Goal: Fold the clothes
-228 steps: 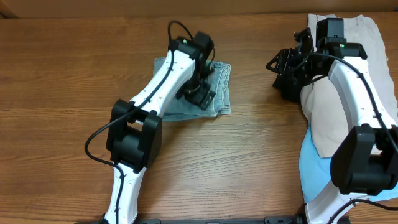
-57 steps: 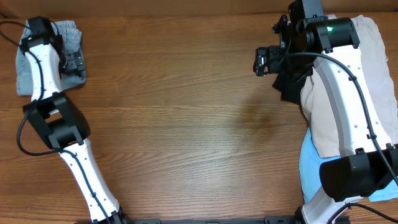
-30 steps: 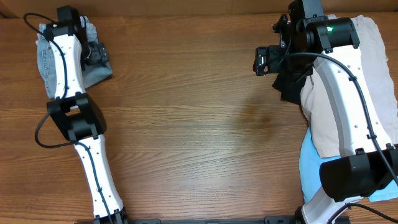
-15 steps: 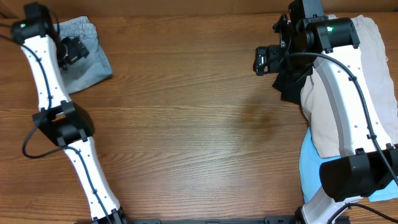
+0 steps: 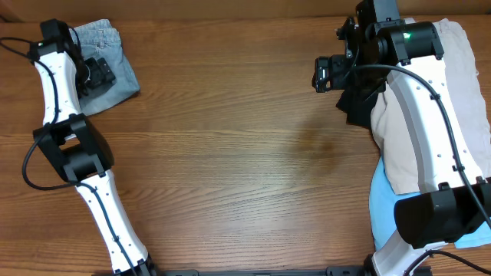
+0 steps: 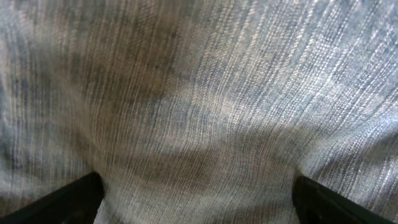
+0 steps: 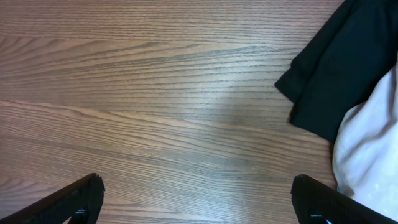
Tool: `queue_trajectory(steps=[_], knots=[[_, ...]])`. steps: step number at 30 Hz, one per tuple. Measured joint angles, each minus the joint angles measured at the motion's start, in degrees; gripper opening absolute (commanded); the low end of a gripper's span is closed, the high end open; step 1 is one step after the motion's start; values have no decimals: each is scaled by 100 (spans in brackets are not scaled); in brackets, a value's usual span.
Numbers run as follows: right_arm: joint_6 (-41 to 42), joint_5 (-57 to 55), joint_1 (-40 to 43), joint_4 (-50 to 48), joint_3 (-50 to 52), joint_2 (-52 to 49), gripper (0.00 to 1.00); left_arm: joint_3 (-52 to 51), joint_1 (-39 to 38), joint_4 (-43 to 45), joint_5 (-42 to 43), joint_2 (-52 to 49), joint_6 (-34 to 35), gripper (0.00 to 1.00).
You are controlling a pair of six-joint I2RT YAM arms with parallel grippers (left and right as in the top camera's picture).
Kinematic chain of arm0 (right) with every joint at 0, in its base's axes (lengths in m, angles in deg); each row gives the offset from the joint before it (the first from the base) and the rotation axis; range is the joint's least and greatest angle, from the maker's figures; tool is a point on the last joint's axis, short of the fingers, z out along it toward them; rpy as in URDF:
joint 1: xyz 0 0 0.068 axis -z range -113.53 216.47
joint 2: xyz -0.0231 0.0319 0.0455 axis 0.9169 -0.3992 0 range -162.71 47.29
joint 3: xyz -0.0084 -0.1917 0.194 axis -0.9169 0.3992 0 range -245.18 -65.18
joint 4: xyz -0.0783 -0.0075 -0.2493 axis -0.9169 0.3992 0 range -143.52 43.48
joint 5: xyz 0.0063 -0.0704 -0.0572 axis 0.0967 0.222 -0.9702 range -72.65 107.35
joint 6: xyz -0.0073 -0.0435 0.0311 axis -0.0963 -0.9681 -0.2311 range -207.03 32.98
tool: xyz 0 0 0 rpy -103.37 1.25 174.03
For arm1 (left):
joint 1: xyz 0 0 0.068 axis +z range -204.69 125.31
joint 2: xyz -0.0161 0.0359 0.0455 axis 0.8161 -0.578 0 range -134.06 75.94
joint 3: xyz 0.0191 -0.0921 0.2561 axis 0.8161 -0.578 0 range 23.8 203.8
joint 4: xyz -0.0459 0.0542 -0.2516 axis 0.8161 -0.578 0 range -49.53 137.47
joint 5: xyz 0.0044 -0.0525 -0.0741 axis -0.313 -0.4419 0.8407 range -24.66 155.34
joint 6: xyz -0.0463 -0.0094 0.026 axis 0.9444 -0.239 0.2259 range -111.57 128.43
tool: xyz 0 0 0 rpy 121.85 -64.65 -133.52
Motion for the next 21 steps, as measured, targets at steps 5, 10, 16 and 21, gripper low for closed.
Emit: queue_trajectory(steps=[5, 10, 16, 21], knots=[[0, 2, 0, -2, 0, 0, 100, -343, -55, 498, -291, 122, -732, 100], [0, 2, 0, -44, 0, 0, 100, -444, -127, 977, -684, 166, -1349, 100], [0, 0, 0, -44, 0, 0, 100, -527, -164, 1928, -955, 107, -1753, 100], [0, 2, 0, -63, 0, 0, 100, -553, -168, 2406, -986, 39, -1902, 100]])
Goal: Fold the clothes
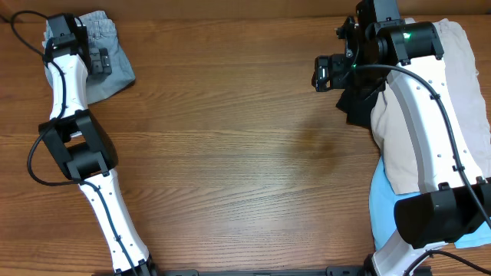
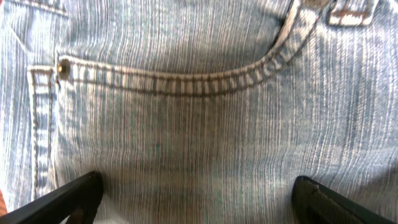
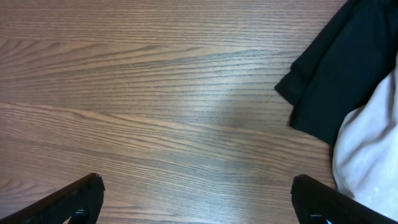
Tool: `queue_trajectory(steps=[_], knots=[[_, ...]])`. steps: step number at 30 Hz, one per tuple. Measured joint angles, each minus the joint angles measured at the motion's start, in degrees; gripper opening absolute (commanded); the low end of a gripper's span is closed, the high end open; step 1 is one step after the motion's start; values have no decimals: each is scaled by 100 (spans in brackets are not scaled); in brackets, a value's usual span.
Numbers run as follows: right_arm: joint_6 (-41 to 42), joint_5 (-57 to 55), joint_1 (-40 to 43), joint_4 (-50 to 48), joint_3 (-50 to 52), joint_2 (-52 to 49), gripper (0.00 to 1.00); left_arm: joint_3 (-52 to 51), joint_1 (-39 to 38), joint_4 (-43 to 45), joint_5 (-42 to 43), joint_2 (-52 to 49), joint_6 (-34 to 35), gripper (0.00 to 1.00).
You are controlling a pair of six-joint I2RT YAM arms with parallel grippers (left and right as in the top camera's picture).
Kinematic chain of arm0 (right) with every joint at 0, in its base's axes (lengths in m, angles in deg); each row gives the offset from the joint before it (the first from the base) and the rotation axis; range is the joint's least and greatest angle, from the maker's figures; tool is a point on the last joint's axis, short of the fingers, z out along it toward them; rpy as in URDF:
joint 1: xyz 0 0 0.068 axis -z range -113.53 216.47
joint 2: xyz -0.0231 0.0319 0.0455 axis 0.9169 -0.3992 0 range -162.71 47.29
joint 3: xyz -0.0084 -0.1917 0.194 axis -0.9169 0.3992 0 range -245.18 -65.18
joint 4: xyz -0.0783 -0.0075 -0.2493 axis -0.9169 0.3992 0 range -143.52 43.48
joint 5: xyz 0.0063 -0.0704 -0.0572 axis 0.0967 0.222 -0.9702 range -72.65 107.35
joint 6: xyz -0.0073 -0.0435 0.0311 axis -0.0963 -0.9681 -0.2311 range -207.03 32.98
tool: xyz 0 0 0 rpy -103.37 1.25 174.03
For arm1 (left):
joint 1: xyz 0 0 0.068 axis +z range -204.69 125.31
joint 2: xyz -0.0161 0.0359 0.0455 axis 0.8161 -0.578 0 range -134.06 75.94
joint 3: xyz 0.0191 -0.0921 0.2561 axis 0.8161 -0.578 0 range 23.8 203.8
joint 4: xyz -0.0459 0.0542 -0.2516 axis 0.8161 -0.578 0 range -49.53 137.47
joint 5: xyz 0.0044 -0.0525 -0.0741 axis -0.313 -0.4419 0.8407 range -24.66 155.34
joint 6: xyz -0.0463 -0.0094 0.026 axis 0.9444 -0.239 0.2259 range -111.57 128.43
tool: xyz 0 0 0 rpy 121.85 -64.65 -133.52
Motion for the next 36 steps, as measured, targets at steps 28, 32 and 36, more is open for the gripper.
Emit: queue_trajectory(steps=[28, 32, 36], knots=[[0, 0, 0, -109, 0, 0, 100, -887, -859, 739, -667, 310, -232, 100], [4, 0, 0, -111, 0, 0, 100, -890, -868, 752, -669, 310, -232, 100], [4, 2, 0, -111, 0, 0, 100, -791, -866, 664, -629, 304, -232, 100]])
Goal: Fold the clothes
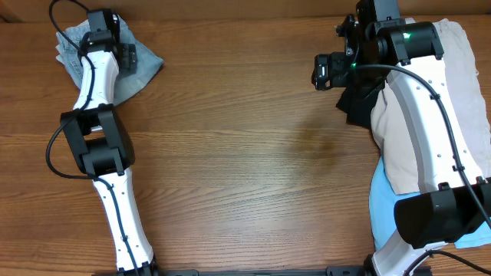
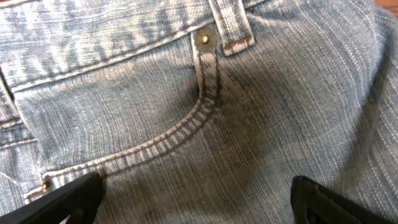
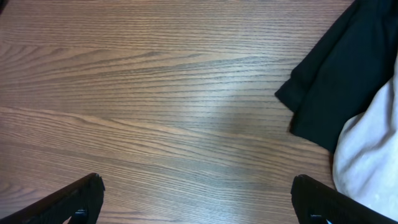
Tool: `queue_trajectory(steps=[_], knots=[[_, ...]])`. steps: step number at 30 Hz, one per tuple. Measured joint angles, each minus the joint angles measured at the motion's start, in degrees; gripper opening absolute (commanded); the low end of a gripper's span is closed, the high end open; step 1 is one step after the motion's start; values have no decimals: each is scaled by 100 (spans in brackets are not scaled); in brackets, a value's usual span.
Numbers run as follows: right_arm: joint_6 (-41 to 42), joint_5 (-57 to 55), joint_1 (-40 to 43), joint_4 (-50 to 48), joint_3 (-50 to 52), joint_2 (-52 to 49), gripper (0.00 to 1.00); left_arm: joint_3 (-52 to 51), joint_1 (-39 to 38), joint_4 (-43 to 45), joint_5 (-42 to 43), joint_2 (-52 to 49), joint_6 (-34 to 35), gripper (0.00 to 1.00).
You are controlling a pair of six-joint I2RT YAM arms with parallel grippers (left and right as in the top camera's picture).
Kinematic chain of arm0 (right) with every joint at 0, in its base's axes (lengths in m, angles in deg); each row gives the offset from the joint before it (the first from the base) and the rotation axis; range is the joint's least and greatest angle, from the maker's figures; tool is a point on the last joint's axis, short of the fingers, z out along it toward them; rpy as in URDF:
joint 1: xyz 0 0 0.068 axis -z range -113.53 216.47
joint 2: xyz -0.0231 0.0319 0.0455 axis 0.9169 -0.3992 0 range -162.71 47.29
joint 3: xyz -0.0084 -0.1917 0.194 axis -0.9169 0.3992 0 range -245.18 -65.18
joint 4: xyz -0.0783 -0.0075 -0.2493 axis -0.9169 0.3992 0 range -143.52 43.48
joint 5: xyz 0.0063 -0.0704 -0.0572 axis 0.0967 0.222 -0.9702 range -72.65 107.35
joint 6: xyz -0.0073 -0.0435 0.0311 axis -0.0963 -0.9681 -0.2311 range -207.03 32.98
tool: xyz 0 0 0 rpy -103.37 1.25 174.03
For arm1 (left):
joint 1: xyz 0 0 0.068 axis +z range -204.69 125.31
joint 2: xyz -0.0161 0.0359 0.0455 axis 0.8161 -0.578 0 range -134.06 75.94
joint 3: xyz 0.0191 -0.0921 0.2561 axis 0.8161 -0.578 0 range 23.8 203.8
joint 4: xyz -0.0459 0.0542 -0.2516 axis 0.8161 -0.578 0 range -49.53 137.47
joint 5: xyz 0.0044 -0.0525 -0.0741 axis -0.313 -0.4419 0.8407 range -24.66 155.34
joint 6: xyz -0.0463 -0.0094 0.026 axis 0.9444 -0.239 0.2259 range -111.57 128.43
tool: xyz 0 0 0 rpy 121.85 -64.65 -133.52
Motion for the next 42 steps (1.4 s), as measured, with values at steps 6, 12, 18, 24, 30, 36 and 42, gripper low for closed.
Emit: queue_trajectory(steps=[6, 12, 18, 24, 30, 36, 42], knots=[[0, 15, 0, -2, 0, 0, 100, 807, -44, -1609, 529, -120, 131, 100], [0, 68, 0, -9, 0, 0, 100, 1720, -306, -4264, 1237, -170, 970, 100], [0, 68, 0, -20, 0, 0, 100, 1838, -343, -5042, 1759, -170, 1709, 96], [-2, 68, 0, -22, 0, 0, 100, 1609, -201, -5436, 1845, -170, 1943, 93], [-4, 68, 0, -22, 0, 0, 100, 1106, -140, -5239, 1788, -138, 1982, 94], [-2, 66, 0, -24, 0, 0, 100, 632, -164, -4839, 1611, 83, 2024, 95], [-7, 68, 0, -24, 0, 0, 100, 516, -186, -4520, 1071, 122, 1993, 100]])
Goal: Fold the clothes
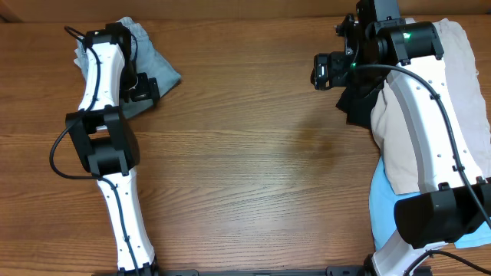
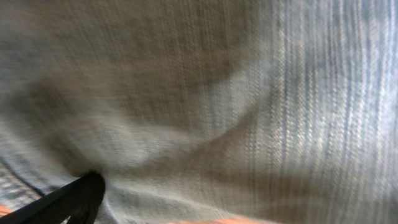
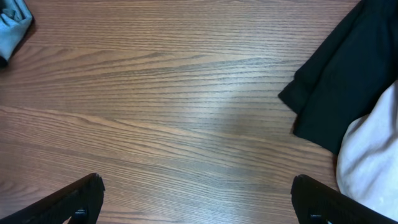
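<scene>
Light blue jeans (image 1: 157, 67) lie bunched at the table's far left, partly under my left arm. My left gripper (image 1: 143, 87) sits at their near edge. In the left wrist view blurred denim (image 2: 236, 93) fills the frame; one finger (image 2: 74, 198) shows at the wide-apart position, and cloth covers the other. My right gripper (image 1: 322, 70) hovers open over bare wood (image 3: 186, 124), nothing between its fingers. Beside it lies a black garment (image 3: 348, 62).
A pile of clothes lies along the right edge: a beige piece (image 1: 418, 130) under my right arm, the black garment (image 1: 357, 103) at its left edge, and a light blue piece (image 1: 381, 207) nearer the front. Wooden table (image 1: 245, 169) spans between both arms.
The jeans have shifted right along the far edge, and my left gripper now sits nearer and further right. A corner of denim now shows in the right wrist view. My right arm barely moved.
The jeans first lay folded at the far left with my left gripper open on them. They then sat closer to the corner, later spread out further right, and now lie further right again. My right gripper stayed open over the wood throughout.
</scene>
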Tool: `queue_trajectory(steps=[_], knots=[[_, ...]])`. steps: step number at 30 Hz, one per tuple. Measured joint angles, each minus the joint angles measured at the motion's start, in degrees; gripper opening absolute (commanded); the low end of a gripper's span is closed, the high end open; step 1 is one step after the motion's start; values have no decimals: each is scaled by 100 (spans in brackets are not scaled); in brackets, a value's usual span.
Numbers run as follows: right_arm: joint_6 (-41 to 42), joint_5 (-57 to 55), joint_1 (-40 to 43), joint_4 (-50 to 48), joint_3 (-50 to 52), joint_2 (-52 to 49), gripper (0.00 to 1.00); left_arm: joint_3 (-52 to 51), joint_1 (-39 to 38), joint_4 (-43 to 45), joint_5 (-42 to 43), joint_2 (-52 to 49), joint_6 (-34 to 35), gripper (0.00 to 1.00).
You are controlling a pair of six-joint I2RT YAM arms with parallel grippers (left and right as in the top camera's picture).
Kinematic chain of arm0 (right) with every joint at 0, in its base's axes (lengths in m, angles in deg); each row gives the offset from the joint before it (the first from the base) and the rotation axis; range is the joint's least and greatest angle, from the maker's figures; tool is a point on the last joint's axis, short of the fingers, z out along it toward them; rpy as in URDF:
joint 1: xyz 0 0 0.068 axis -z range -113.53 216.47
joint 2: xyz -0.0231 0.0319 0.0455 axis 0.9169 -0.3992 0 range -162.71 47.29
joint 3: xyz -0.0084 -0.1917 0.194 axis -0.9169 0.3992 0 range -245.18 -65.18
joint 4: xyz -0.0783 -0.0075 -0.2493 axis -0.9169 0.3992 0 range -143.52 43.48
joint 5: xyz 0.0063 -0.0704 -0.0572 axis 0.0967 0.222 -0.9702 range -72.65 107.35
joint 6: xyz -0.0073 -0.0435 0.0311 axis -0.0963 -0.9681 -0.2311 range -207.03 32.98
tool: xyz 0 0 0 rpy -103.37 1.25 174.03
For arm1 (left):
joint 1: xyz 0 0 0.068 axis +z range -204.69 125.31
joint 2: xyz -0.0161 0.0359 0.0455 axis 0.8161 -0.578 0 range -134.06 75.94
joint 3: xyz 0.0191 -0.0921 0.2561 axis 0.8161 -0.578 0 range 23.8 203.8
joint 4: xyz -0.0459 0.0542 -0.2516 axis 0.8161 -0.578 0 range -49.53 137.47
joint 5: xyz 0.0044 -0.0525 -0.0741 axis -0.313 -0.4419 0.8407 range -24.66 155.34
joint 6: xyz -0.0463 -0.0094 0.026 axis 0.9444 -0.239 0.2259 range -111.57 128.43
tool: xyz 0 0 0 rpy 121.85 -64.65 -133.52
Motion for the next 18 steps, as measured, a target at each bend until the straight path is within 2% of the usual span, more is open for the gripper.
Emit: queue_trajectory(steps=[12, 18], knots=[[2, -2, 0, -76, 0, 0, 100, -9, 275, 1263, -918, 26, -649, 100], [4, 0, 0, -101, 0, 0, 100, -20, 389, 1453, -1316, 26, -942, 100]])
